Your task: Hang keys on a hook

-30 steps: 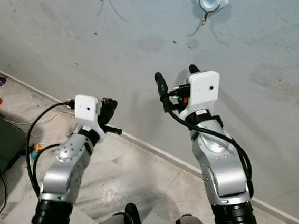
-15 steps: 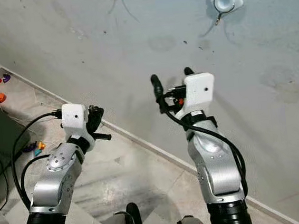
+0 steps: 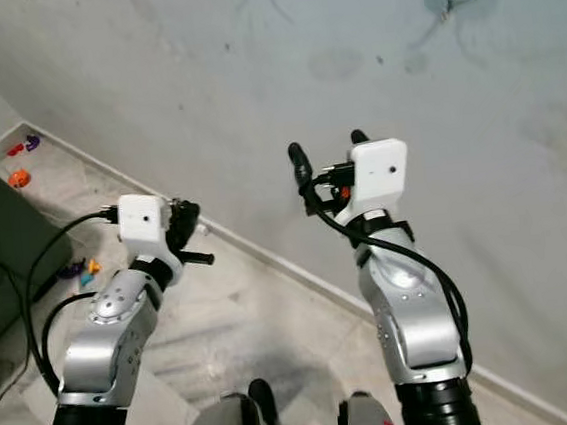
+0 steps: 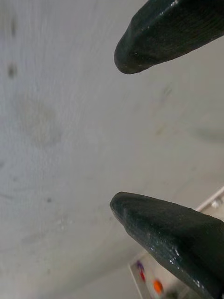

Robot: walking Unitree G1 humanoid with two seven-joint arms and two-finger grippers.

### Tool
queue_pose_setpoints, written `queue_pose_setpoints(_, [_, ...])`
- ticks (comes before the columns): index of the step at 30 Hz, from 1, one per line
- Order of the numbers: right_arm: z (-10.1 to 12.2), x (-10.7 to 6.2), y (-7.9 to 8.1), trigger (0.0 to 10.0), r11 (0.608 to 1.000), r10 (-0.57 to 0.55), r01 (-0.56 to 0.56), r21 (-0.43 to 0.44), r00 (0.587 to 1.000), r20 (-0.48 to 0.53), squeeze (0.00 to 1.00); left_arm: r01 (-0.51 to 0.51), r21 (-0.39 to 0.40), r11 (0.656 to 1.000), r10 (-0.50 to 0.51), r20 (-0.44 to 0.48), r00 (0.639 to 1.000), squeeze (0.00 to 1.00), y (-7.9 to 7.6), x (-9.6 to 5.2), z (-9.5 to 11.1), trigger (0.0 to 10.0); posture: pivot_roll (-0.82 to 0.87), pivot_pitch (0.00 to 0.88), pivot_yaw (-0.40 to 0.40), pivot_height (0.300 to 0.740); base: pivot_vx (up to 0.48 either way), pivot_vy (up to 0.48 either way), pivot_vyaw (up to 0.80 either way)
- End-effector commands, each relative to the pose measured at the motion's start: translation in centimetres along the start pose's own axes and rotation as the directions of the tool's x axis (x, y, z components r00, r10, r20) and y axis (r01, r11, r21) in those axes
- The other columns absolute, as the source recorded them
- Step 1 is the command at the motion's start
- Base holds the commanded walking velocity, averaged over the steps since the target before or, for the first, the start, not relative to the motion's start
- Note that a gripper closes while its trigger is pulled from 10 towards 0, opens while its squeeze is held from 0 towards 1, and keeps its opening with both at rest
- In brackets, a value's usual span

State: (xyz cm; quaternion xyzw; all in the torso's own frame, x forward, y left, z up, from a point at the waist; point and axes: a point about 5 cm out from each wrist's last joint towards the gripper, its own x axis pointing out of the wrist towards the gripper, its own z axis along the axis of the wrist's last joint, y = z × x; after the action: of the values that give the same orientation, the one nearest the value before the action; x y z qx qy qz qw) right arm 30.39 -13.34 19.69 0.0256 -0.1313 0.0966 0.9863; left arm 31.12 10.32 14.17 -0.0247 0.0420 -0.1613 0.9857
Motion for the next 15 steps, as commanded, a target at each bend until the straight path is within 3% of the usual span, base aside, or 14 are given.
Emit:
queue_pose_setpoints(1, [0.11,0.05,0.88,10.0,1.0,0.023,-0.023,0.02,1.0,0.015,0.0,-0.029,0.003,1.0,0.029,-0.005,1.0,0.0,0.96,-0.38,0.07,10.0,-0.07,0.191,0.079,0.74,0.0,0.424,0.0])
queue_pose_setpoints(11, [0.0,-0.06,0.31,10.0,1.0,-0.007,0.007,0.011,1.0,0.011,0.0,-0.016,-0.041,0.999,0.015,-0.015,1.0,0.0,0.73,-0.42,-0.17,10.0,-0.08,0.193,0.077,0.74,0.0,0.425,0.0])
queue_pose_setpoints(15, [-0.11,-0.27,0.1,10.0,1.0,-0.019,0.019,0.009,1.0,0.007,0.0,0.006,-0.055,0.998,-0.005,0.014,1.0,0.0,0.6,-0.48,0.11,10.0,-0.08,0.194,0.079,0.74,0.0,0.0,0.0])
